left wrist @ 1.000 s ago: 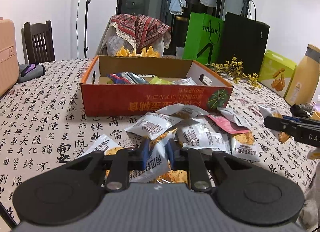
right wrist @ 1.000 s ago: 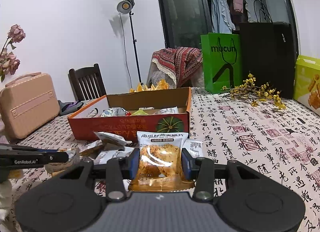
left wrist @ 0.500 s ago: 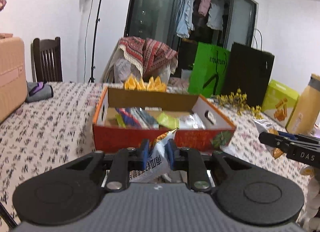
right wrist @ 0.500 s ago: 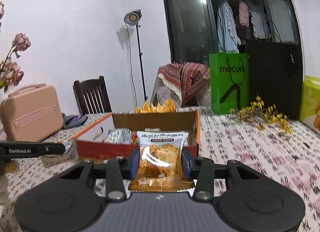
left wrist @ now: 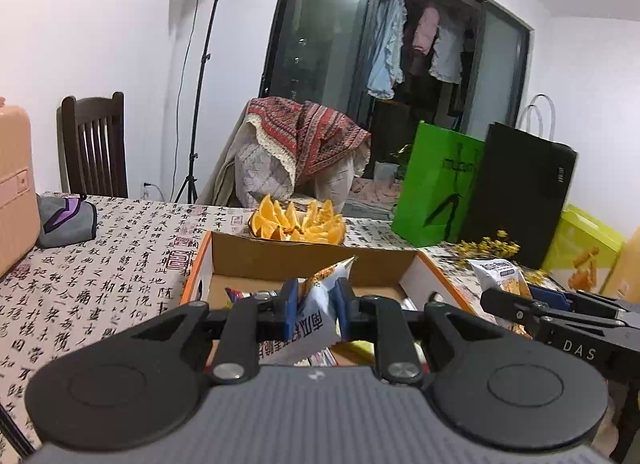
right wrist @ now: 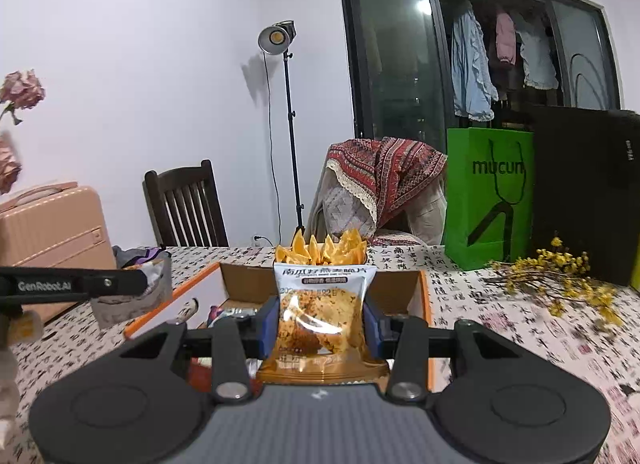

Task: Organize snacks
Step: 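Carry both packets into the cardboard box and open both grippers, then move both grippers back over the snack pile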

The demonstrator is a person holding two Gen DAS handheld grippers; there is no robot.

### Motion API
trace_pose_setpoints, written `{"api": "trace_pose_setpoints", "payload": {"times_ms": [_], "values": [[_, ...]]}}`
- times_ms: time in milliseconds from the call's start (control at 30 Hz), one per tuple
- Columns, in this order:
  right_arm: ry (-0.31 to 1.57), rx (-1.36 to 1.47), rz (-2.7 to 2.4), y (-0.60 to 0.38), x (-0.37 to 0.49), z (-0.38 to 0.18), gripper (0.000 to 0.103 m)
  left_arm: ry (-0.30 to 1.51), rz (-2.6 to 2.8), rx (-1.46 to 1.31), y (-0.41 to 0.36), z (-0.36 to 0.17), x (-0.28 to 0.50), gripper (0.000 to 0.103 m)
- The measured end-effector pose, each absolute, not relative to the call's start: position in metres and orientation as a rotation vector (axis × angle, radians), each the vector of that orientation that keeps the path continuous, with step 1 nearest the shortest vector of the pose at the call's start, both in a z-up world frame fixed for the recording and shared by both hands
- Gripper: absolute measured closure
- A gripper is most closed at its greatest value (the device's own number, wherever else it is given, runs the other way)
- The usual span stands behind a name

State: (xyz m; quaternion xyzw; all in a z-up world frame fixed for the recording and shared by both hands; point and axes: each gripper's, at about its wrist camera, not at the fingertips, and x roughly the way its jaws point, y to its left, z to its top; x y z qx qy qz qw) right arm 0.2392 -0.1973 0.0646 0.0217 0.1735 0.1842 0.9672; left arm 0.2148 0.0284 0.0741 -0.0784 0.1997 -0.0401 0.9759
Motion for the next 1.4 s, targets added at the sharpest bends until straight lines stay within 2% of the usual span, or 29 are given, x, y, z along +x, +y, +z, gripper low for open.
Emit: {"api": "trace_pose_setpoints", "payload": {"times_ms": [267, 500, 567, 633, 700, 733, 767, 800, 833, 867, 1200, 1400], "values": [[0.415, 0.049, 0.356, -0.177, 0.306, 0.043, 0.061, 0.46, 0.01, -0.18, 0.038, 0.045, 0.281, 0.082], [0.491, 0.068, 0.37, -0.181, 0.329, 0.009, 0.061, 0.526, 0.036, -0.174, 0.046, 0.013, 0.299, 0.082], [0.499, 0.064, 0.372, -0.182, 0.327, 0.006, 0.058, 0.524, 0.032, -0.172, 0.048, 0.011, 0.297, 0.08], [0.506, 0.058, 0.376, -0.182, 0.326, 0.004, 0.057, 0.508, 0.027, -0.175, 0.048, 0.012, 0.294, 0.065], [0.506, 0.055, 0.372, -0.182, 0.324, 0.004, 0.049, 0.48, 0.039, -0.175, 0.047, 0.014, 0.288, 0.025], [0.503, 0.055, 0.371, -0.183, 0.323, 0.005, 0.038, 0.463, 0.051, -0.169, 0.045, 0.016, 0.286, 0.016], [0.497, 0.057, 0.371, -0.183, 0.321, 0.006, 0.023, 0.442, 0.066, -0.164, 0.045, 0.017, 0.283, 0.002], [0.488, 0.06, 0.37, -0.184, 0.319, 0.007, 0.015, 0.427, 0.074, -0.166, 0.045, 0.018, 0.28, 0.0], [0.479, 0.062, 0.369, -0.185, 0.318, 0.008, 0.003, 0.414, 0.076, -0.171, 0.045, 0.019, 0.279, 0.0], [0.471, 0.062, 0.37, -0.185, 0.316, 0.009, 0.0, 0.412, 0.066, -0.176, 0.045, 0.019, 0.278, 0.0], [0.472, 0.052, 0.363, -0.186, 0.312, 0.014, 0.0, 0.435, 0.049, -0.175, 0.042, 0.021, 0.276, 0.0], [0.434, 0.031, 0.338, -0.188, 0.3, 0.027, 0.0, 0.392, 0.064, -0.197, 0.046, 0.04, 0.257, 0.0]]}}
